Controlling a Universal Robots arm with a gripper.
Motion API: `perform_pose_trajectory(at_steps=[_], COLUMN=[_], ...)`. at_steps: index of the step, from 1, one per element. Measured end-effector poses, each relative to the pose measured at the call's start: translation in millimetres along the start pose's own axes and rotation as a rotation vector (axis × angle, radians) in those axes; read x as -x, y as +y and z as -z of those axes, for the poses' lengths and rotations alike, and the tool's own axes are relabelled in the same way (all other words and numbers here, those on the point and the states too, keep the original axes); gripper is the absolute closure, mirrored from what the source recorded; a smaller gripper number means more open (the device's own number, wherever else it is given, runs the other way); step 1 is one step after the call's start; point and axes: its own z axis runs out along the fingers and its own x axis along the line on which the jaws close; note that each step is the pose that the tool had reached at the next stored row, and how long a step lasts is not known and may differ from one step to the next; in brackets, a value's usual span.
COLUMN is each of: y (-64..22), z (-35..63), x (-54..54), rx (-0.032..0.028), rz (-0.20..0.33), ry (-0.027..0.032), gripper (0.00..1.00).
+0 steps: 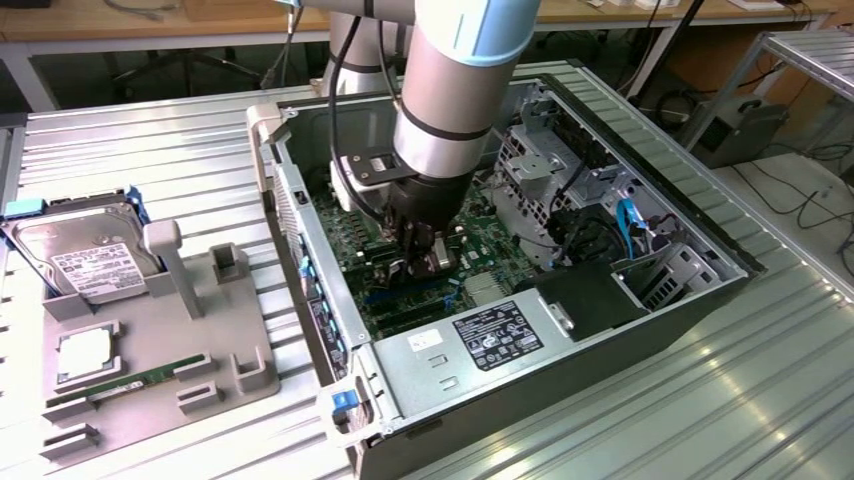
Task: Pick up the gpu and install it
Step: 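Insert the gpu into the slot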
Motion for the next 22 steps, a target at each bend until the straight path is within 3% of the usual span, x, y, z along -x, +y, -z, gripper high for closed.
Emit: perform_pose_trajectory(at_steps=[4,5,6,9,13,15,18,22], y=[0.0,0.0,0.0,0.0,0.2,0.5,0.6,0.9], z=[-0.8,-0.6,-0.5,0.8,11.8,21.8,27.5,28.1], x=[0.2,0.1,0.1,0.0,0.6,1.1,1.6,2.6], rx=[-0.0007,-0.0006,-0.0006,0.0,-0.0001,-0.0001,-0.0001,-0.0002], rz=[0.0,0.0,0.0,0.0,0.0,0.0,0.0,0.0], ry=[-0.002,-0.0012,-0.001,-0.0004,-0.0007,-0.0006,-0.0006,0.001], gripper=[0.73,0.73,0.66,0.66,0.66,0.66,0.66,0.81])
